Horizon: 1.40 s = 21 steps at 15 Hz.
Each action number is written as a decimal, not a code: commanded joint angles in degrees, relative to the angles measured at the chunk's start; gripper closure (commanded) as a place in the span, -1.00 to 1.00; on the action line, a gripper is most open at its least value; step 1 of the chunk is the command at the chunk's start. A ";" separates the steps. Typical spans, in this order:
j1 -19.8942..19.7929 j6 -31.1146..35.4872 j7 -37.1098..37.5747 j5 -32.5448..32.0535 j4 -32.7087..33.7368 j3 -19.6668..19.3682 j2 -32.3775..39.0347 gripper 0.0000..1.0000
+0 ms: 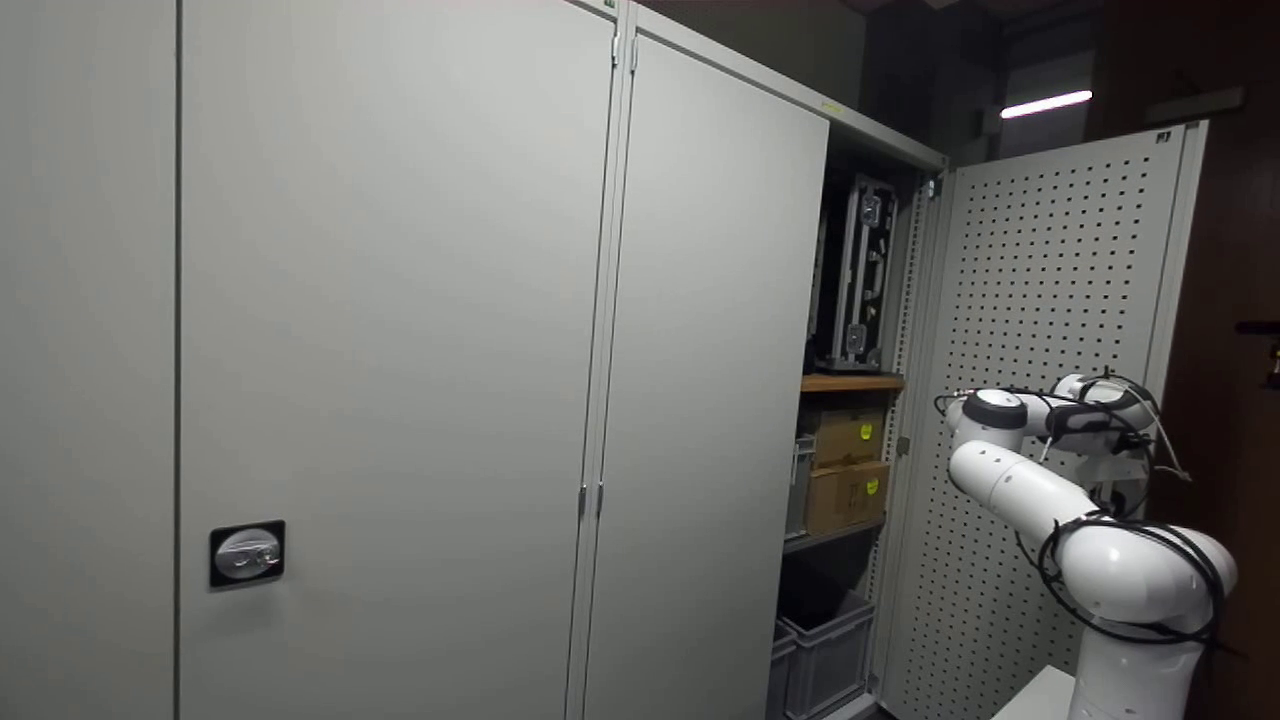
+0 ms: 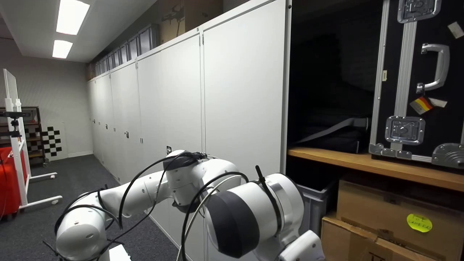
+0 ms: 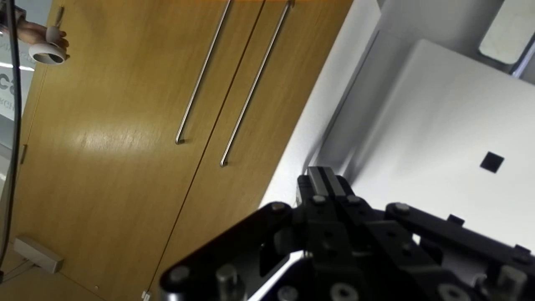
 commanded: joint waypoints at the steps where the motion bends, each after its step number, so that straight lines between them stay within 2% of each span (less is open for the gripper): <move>1: 3.32 0.00 0.00 -3.13 -3.33 0.08 -0.66 1.00; 7: 11.69 -0.01 0.03 -6.84 -8.18 -0.88 -2.30 1.00; 13: 24.87 0.00 0.09 -11.14 -12.31 -2.25 -3.14 1.00; 21: 38.11 0.00 0.04 -12.80 -11.80 -3.26 -5.43 1.00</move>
